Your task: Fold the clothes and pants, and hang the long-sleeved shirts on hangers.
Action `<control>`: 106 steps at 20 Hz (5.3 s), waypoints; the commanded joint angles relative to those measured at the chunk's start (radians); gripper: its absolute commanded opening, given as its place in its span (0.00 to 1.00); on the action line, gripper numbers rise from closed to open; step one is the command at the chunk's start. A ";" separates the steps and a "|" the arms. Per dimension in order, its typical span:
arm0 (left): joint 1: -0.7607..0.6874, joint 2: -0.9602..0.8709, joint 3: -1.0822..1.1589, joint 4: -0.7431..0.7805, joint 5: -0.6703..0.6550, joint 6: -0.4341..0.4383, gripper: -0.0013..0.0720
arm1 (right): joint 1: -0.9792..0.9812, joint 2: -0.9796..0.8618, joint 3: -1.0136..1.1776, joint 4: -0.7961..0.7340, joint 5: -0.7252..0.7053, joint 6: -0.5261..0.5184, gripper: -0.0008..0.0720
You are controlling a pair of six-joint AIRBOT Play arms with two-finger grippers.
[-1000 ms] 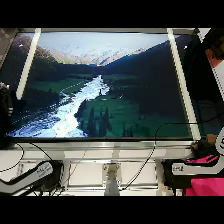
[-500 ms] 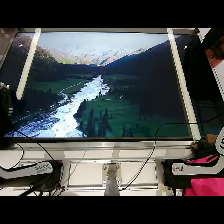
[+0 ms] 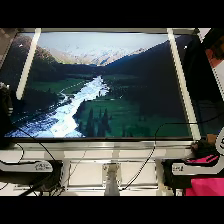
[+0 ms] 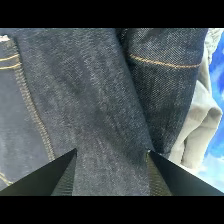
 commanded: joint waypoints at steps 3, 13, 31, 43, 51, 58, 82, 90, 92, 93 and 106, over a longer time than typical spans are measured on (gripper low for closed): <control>0.002 -0.042 0.000 -0.001 0.023 -0.010 0.69 | 0.001 0.000 0.000 0.000 0.000 0.000 0.05; 0.009 -0.063 0.000 0.006 0.047 -0.048 0.07 | 0.001 0.000 0.000 0.000 0.000 0.000 0.05; -0.350 0.472 0.001 -0.343 0.174 -0.345 0.03 | 0.000 0.000 0.000 0.000 -0.164 0.005 0.05; -1.035 0.375 0.001 -0.597 0.354 -0.346 0.03 | 0.000 0.000 0.000 -0.053 -0.197 -0.003 0.05; -1.387 0.110 0.001 -0.596 0.310 -0.225 0.69 | 0.000 0.000 0.000 -0.461 -0.209 -0.003 0.06; -1.458 0.188 0.001 -0.472 0.307 -0.226 0.31 | 0.000 -0.019 -0.044 -0.907 -0.200 -0.002 0.05; -0.390 0.260 -0.430 -1.220 -0.171 0.188 0.53 | -0.013 -0.365 -0.473 -0.999 -0.079 -0.036 0.63; -0.418 0.103 -0.430 -1.328 -0.129 0.118 0.53 | -0.013 -0.367 -0.473 -0.994 -0.084 -0.020 0.63; -0.432 0.070 -0.429 -1.361 -0.069 0.117 0.53 | -0.013 -0.367 -0.473 -0.994 -0.084 -0.020 0.63; -0.441 0.059 -0.429 -1.362 -0.034 0.117 0.53 | -0.013 -0.367 -0.473 -0.993 -0.084 -0.020 0.63; -0.508 0.028 -0.304 -1.413 0.293 0.191 0.03 | -0.012 -0.367 -0.473 -0.982 -0.076 -0.021 0.50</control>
